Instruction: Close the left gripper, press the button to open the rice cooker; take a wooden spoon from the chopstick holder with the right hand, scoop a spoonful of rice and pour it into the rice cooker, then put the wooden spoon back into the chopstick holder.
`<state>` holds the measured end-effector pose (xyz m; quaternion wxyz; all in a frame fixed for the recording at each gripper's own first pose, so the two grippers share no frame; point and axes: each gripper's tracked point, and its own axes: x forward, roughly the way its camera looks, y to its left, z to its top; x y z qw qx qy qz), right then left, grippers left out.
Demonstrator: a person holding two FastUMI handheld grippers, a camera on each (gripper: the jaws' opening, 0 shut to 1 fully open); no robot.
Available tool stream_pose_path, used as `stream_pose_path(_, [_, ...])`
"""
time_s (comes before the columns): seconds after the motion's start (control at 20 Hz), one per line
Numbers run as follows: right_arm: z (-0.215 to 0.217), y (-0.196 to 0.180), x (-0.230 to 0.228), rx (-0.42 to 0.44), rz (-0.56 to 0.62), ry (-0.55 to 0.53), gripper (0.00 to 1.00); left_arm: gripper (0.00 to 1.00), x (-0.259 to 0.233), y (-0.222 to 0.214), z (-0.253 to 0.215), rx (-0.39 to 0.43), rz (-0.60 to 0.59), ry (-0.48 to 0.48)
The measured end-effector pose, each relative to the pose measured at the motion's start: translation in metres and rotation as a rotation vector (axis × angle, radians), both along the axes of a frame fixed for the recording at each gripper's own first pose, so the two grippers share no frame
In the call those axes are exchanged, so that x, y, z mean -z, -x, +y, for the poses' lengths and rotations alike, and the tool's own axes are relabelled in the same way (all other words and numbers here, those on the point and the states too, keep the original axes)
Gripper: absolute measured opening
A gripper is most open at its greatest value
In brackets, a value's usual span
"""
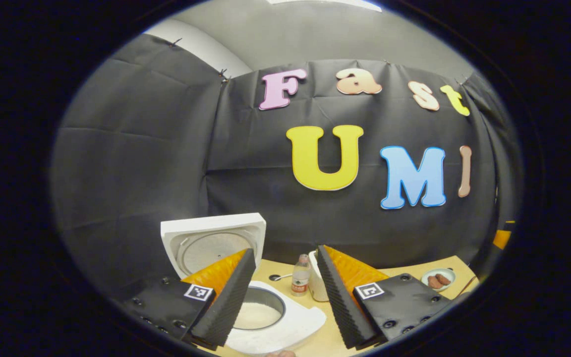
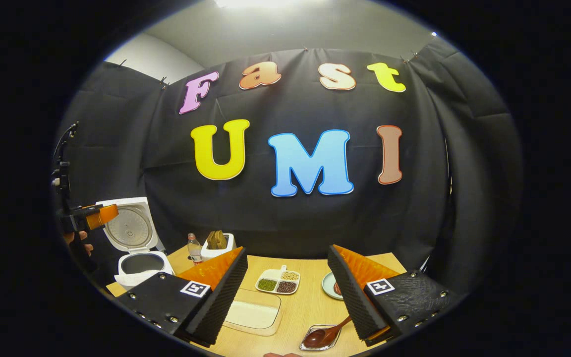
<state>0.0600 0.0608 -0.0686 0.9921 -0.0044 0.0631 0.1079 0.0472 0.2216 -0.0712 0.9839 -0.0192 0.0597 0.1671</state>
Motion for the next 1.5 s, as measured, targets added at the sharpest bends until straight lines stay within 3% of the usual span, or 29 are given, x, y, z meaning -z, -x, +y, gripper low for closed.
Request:
stream_pose_path(0.05, [-0.007,-0.001,0.004,0.012,0.007,0.001,0.95,0.89,0.001,0.002,-0.006,0.005,0.000,0.016])
stream_pose_path(0.25, [-0.044,-0.007,0.023,0.095,0.038,0.007,0.99,0.92,0.008,0.006,-0.024,0.023,0.021,0.051])
stream_pose_path(0.4, [-0.071,-0.012,0.045,0.149,0.083,0.007,0.99,0.89,0.004,0.007,-0.039,0.067,0.015,0.012])
stream_pose_path(0.65, [-0.103,-0.022,0.092,0.220,0.191,0.000,0.99,0.95,-0.011,0.005,-0.066,0.141,-0.027,-0.013])
stream_pose_path(0.85, [-0.121,-0.029,0.124,0.267,0.275,-0.031,0.99,0.94,-0.019,0.003,-0.081,0.183,-0.046,-0.047])
stream_pose_path(1.35, [-0.141,-0.044,0.217,0.306,0.490,-0.098,0.99,0.95,0.000,-0.002,-0.097,0.210,0.027,-0.086])
stream_pose_path(1.5, [-0.138,-0.051,0.242,0.299,0.551,-0.137,0.99,0.95,0.011,-0.007,-0.114,0.273,0.056,-0.034])
